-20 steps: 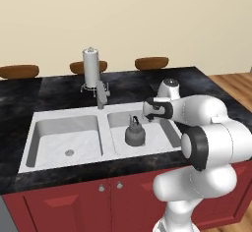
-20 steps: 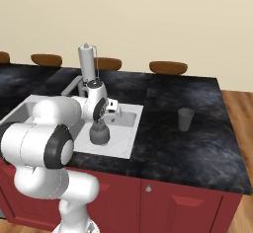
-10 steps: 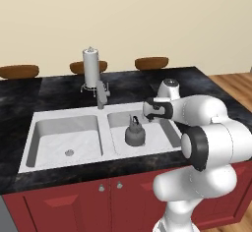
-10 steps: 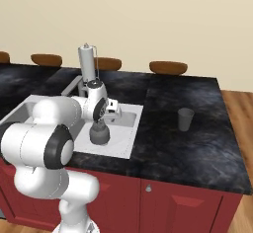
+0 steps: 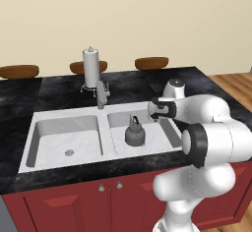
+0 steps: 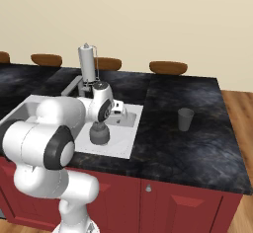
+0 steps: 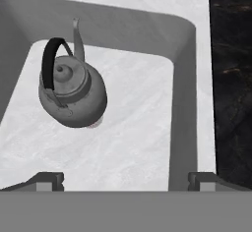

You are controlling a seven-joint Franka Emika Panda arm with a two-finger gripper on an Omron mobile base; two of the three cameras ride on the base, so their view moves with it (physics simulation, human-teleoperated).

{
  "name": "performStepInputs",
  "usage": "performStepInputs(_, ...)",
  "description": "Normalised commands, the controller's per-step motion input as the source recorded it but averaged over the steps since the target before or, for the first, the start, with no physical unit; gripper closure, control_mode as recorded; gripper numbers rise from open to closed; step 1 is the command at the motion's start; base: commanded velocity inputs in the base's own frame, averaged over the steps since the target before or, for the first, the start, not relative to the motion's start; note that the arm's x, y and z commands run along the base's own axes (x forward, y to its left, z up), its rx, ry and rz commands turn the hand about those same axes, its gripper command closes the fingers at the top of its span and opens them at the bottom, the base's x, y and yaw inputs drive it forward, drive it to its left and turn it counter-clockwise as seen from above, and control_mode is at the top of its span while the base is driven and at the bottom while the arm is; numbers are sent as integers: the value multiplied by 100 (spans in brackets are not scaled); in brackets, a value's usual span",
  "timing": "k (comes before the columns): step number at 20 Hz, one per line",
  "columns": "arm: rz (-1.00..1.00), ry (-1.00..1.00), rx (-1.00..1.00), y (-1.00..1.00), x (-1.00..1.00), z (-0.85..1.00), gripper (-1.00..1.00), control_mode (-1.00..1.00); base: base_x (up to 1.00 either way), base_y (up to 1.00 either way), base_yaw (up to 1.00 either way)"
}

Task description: Place the glass cup in the left basin and the kettle in the right basin of the sink.

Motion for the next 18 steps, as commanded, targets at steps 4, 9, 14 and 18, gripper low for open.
performStepInputs(4, 0, 0, -5, -35, 0, 0, -100, -100, 0, 0, 0)
performStepInputs(9, 0, 0, -1, -33, 8, 0, -100, -100, 0, 0, 0)
performStepInputs(14, 0, 0, 0, -36, 23, 0, -100, -100, 0, 0, 0)
performStepInputs(18, -1, 0, 0, -37, 30, 0, -100, -100, 0, 0, 0)
